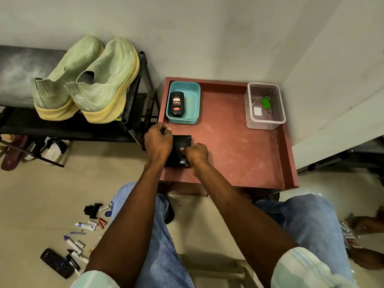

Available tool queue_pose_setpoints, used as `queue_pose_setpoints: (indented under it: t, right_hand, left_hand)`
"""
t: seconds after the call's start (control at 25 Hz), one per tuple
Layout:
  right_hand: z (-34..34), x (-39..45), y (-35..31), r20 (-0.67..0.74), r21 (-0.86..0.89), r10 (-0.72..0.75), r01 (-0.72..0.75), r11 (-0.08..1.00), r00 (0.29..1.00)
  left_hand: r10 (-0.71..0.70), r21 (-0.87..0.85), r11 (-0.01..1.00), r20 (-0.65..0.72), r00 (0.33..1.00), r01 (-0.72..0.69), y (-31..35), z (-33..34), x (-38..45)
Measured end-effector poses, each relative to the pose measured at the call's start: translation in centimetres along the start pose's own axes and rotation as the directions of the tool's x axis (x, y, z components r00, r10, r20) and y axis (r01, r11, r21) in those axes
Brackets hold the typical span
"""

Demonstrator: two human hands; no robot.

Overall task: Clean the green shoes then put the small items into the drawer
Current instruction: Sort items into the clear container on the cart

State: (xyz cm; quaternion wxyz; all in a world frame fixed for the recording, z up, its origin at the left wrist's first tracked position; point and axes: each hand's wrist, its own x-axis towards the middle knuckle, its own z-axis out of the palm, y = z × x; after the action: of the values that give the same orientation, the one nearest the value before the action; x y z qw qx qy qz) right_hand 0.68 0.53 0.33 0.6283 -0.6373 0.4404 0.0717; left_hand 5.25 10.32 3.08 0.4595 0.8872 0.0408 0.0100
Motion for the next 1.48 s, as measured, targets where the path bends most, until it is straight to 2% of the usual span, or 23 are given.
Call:
queue_pose_setpoints:
  t: [0.12,0.2,0.28,0.36,0.48,0.56,0.68,0.88,1.0,1.2,1.28,1.4,1.48]
  right_hand:
    - [-4.5,-0.1,-1.6,0.043,0.094,-0.017,0.013,0.996,0.999]
    - [-9.2,0.0,-3.6,0.046,0.132,-0.07,0.063,0.989,0.997]
    - [-14.4,0.6,-5.8,-0.017,0.153,-0.14,0.141,0.978,0.99]
    - [-19.4,2.1,-8.0,-0.145,0.173,-0.193,0.217,0.961,0.97]
    - [-25.1,5.6,-10.4,-0.368,0.025,-0.236,0.263,0.964,0.899]
    - [-26.9,8.2,-11.1,-0.412,-0.177,-0.302,0.25,0.952,0.86]
    - [-26.8,11.6,-11.8,-0.364,-0.396,-0.355,0.202,0.896,0.861]
    - [-25.0,14.1,-12.1,-0.291,-0.63,-0.307,0.06,0.774,0.906]
    - [-24.3,14.3,-11.0,-0.26,-0.74,-0.415,0.096,0.665,0.872]
    - [-22.8,13.8,-9.4,-0.18,-0.91,-0.588,0.093,0.403,0.788]
    - [-22.5,14.2,-9.3,-0.084,-0.933,-0.592,0.145,0.329,0.802]
    - [-22.4,15.7,-9.0,-0.002,-0.911,-0.459,0.188,0.367,0.888]
    - [-22.3,16.3,-8.4,-0.017,-0.889,-0.426,0.181,0.42,0.905]
  left_hand:
    - [0.023,-0.044,0.999,-0.07,0.997,-0.026,1.9,1.6,0.3]
    - [0.055,-0.07,0.996,-0.056,0.997,-0.059,3.1,3.3,0.2]
    - [0.106,-0.06,0.992,-0.028,0.994,-0.108,4.0,5.2,-0.1]
    - [0.169,-0.056,0.984,-0.006,0.986,-0.169,4.6,7.0,-0.2]
    - [0.225,-0.06,0.973,0.021,0.974,-0.224,5.6,9.2,-0.7]
    - [0.248,-0.058,0.968,0.042,0.968,-0.245,6.1,10.6,-1.0]
    - [0.272,-0.058,0.962,0.076,0.959,-0.268,6.6,12.3,-1.5]
    - [0.291,-0.024,0.957,0.104,0.951,-0.29,6.3,13.3,-0.5]
    - [0.289,-0.016,0.957,0.102,0.952,-0.289,6.1,13.3,0.1]
    - [0.276,-0.015,0.961,0.112,0.955,-0.276,6.2,13.3,0.1]
    - [0.275,-0.013,0.961,0.113,0.955,-0.275,6.2,13.2,0.2]
    - [0.276,0.004,0.96,0.128,0.953,-0.279,6.2,13.2,0.2]
    - [0.288,0.029,0.955,0.147,0.946,-0.295,6.1,13.3,0.1]
